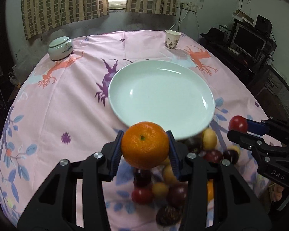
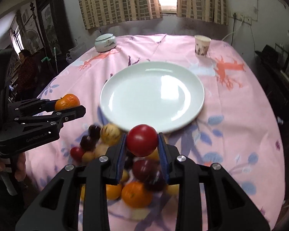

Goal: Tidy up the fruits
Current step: 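Carry both fruits onto the white plate and open both tools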

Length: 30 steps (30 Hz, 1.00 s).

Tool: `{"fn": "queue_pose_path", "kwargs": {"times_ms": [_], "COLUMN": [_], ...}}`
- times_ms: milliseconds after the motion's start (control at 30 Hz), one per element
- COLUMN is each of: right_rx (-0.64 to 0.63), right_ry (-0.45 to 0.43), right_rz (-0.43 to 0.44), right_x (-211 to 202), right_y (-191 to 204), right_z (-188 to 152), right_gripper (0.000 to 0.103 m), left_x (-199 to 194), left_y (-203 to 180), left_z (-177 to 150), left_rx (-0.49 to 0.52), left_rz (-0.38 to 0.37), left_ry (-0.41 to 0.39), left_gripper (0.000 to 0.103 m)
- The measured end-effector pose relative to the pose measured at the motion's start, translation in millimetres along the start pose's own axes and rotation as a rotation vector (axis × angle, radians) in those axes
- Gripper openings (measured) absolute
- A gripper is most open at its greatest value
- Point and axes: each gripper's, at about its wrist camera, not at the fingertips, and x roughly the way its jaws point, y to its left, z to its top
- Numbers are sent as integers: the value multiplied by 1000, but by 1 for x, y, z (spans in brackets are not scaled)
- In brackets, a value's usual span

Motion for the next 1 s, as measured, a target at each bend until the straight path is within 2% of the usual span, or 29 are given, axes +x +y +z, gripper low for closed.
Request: {"fn": "queue_pose_path", "kwargs": {"times_ms": [167, 267, 400, 567, 600, 633, 667, 700, 833, 933, 1000], "right_rx": [-58, -51, -53, -56, -57, -63, -72, -85, -91, -90, -65], "right_ry": [41, 122, 190, 204, 207, 203, 179, 150, 157, 157, 170], "right_rz": [9, 20, 30, 44, 41, 21, -3, -22, -39, -63, -70], "right_x": [76, 127, 165, 178, 179, 179, 175, 169, 142, 104, 76], "right_y": [-31, -49, -61, -61, -59, -57, -56, -54, -49, -41, -37], "right_z": [68, 92, 103, 111, 111, 112, 111, 111, 102, 83, 62], "right_gripper": [32, 32, 32, 35, 43, 64, 67, 67, 67, 67, 72], "left_x": [77, 120, 154, 172, 172, 170, 165, 158, 120, 72, 40], "left_y": [3, 7, 17, 19, 19, 18, 17, 17, 19, 18, 18], "left_z": [72, 97, 113, 124, 126, 127, 129, 130, 126, 104, 81], "left_rx": [-18, -59, -129, -146, -146, -147, -148, -153, -167, -149, -130], "left_rz": [31, 34, 10, 7, 7, 7, 5, 3, -36, -47, -26], "left_ry": [56, 106, 165, 188, 185, 176, 160, 142, 98, 37, -3], "left_gripper": [44, 45, 45, 46, 54, 62, 71, 74, 75, 84, 90]}}
